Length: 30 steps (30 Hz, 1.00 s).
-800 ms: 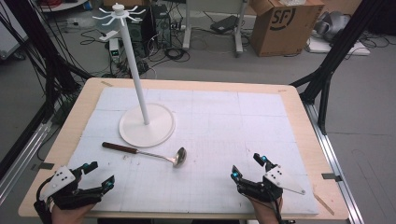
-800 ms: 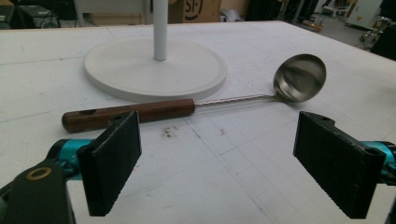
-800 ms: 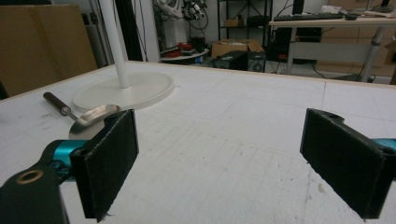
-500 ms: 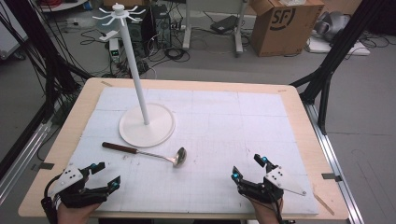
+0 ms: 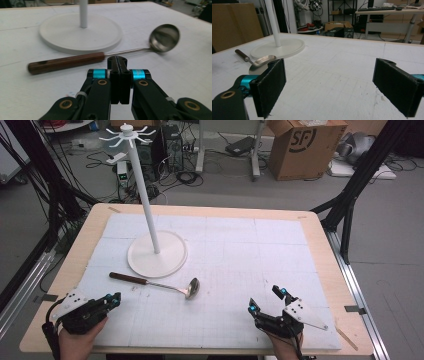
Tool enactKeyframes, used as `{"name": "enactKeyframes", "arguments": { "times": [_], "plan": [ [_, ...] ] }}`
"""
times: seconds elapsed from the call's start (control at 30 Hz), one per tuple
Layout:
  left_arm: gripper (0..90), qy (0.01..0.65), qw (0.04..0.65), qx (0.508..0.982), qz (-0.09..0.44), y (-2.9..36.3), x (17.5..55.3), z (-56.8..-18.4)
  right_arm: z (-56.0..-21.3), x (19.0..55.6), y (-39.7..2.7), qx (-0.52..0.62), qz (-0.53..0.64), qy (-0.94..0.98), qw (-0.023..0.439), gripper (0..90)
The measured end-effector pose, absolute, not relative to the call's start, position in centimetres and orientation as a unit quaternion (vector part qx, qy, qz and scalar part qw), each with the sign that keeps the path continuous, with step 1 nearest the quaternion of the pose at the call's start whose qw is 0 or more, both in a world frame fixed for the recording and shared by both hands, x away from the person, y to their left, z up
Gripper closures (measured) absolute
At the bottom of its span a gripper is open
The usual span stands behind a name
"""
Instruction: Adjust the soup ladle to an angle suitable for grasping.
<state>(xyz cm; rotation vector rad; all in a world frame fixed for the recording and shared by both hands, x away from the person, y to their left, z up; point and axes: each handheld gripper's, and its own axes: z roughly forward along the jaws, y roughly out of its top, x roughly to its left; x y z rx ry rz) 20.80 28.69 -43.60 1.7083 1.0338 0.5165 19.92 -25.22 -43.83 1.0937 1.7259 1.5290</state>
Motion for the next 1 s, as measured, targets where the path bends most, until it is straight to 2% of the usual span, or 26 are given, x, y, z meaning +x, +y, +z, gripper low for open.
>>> {"name": "enactKeyframes", "arguments": {
  "times": [0.33, 0.77, 1.0],
  "plan": [
    [90.0, 0.487, 0.457, 0.702, 0.249, 32.6, 25.1, -43.8, -43.9, 19.9, -25.3, 0.416, 0.573, 0.645, 0.289, 10.5],
    [90.0, 0.502, 0.397, 0.725, 0.255, 32.8, 29.7, -44.5, -44.0, 19.9, -25.5, 0.421, 0.574, 0.641, 0.288, 10.5],
    [90.0, 0.513, 0.375, 0.738, 0.227, 33.1, 31.1, -45.8, -44.0, 19.9, -25.6, 0.422, 0.574, 0.639, 0.29, 10.5]
  ]
}}
